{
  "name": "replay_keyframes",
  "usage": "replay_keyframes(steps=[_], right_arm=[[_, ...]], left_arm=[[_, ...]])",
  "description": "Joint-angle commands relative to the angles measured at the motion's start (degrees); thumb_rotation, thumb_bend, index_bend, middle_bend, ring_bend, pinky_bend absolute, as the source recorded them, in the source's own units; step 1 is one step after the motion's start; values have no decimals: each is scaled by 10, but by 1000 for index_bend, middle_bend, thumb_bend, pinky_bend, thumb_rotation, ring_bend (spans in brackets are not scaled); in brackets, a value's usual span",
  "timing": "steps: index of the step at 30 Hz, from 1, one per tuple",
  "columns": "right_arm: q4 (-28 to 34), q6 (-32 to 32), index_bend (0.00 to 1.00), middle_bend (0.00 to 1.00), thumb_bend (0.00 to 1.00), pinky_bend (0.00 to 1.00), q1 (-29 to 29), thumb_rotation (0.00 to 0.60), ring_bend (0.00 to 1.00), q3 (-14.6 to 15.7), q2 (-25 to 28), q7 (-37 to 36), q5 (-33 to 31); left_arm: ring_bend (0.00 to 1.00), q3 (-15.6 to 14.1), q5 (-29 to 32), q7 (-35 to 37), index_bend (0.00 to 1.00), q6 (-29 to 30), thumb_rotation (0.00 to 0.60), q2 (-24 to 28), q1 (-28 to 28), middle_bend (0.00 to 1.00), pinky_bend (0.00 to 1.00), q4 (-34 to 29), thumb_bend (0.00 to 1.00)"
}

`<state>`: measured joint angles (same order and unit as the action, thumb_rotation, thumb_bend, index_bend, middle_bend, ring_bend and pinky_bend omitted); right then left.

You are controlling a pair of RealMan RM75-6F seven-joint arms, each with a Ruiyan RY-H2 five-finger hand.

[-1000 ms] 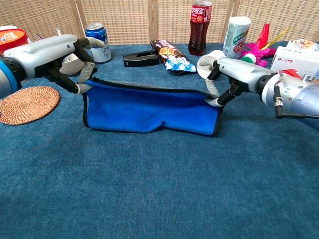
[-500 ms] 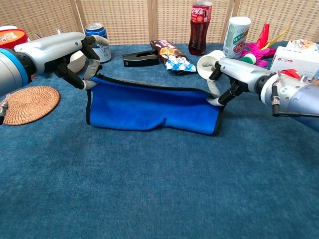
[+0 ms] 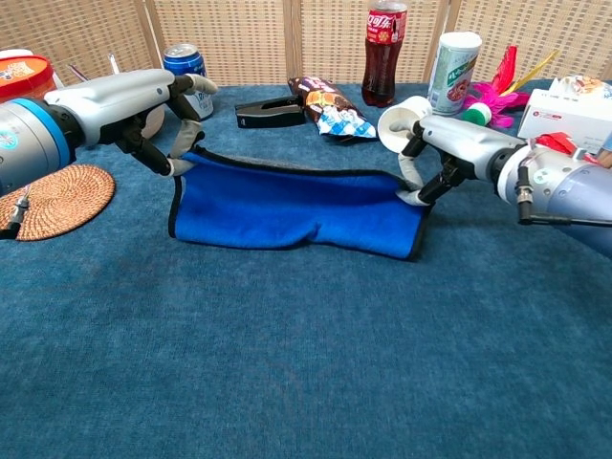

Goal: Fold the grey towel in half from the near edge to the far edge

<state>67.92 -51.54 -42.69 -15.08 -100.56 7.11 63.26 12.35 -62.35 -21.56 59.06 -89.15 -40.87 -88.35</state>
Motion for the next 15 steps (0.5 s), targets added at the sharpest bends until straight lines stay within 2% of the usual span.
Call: replay_keyframes(steps=[1, 15], right_arm=[[-3, 2, 768, 0, 392, 0, -1, 600, 0, -1, -2, 0, -2], [-31, 17, 768, 0, 392, 0, -13, 600, 0, -9, -13, -14, -7]], left_arm=[[0, 1, 0, 2, 737, -1, 600, -3, -3, 0, 0, 4, 486], [0, 2, 9, -3, 728, 0, 600, -15, -13, 0, 0, 18, 486]])
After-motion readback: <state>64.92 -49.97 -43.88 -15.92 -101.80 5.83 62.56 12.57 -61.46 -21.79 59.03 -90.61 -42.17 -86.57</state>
